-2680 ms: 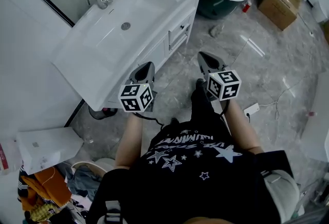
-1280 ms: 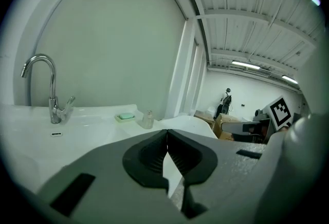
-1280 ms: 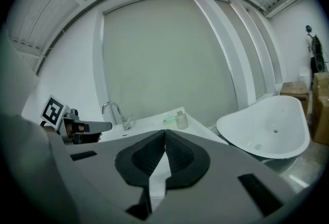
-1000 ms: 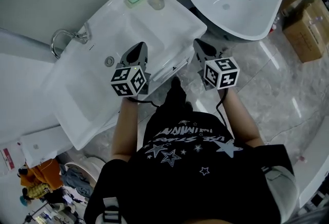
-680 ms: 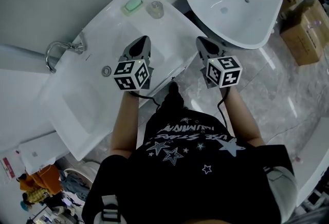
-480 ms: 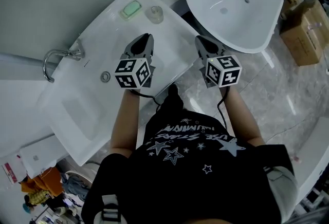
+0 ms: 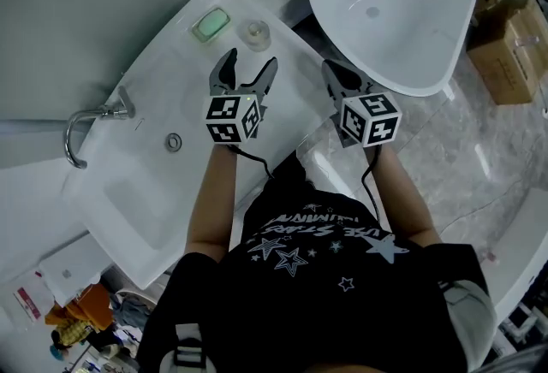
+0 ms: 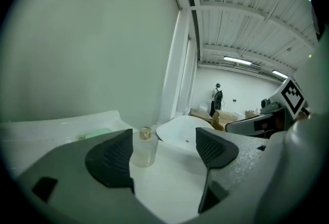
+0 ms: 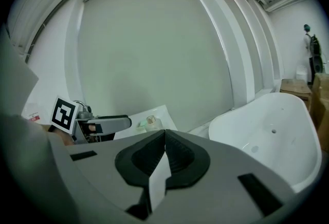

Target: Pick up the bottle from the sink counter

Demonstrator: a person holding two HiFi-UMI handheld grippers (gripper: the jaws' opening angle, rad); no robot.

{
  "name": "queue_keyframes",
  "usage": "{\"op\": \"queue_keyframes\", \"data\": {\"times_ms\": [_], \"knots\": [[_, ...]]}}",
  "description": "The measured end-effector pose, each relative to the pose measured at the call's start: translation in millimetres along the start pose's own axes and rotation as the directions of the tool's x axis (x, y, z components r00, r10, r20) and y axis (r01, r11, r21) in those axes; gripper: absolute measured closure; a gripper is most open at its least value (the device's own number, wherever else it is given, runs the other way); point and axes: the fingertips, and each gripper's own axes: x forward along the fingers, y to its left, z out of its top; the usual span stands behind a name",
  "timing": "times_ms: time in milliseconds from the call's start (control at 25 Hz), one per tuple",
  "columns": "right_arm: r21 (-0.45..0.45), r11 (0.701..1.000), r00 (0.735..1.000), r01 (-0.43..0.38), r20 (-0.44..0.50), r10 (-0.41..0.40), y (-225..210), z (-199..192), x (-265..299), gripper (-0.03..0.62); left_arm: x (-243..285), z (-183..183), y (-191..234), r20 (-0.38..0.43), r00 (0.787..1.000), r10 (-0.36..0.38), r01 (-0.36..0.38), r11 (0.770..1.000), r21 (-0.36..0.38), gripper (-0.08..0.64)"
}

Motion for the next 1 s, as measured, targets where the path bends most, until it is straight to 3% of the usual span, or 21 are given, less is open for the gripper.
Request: {"op": "queue_keyframes", "data": {"times_ms": [600, 840, 1000], "knots": [[0.016, 0.999, 0.999, 0.029, -0.041, -0.028, -18.2, -11.7, 37.5, 0.586, 70.0, -54.7, 43.1, -0.119, 0.992, 0.036, -0.039, 0.999, -0.025, 0.186], [0.029, 0.999, 0.997, 0.038, -0.064, -0.036, -23.6, -19.0, 47.2, 0.586, 90.2, -65.7, 52.0, -0.155, 0.987, 0.044, -0.042, 0.999, 0.016, 0.186], [0.038, 0.998, 0.997, 0.041, -0.070, -0.038, -25.5, -21.0, 51.2, 0.586, 101.0, -72.2, 52.9, -0.227, 0.972, 0.058, -0.047, 0.998, 0.052, 0.186]]}}
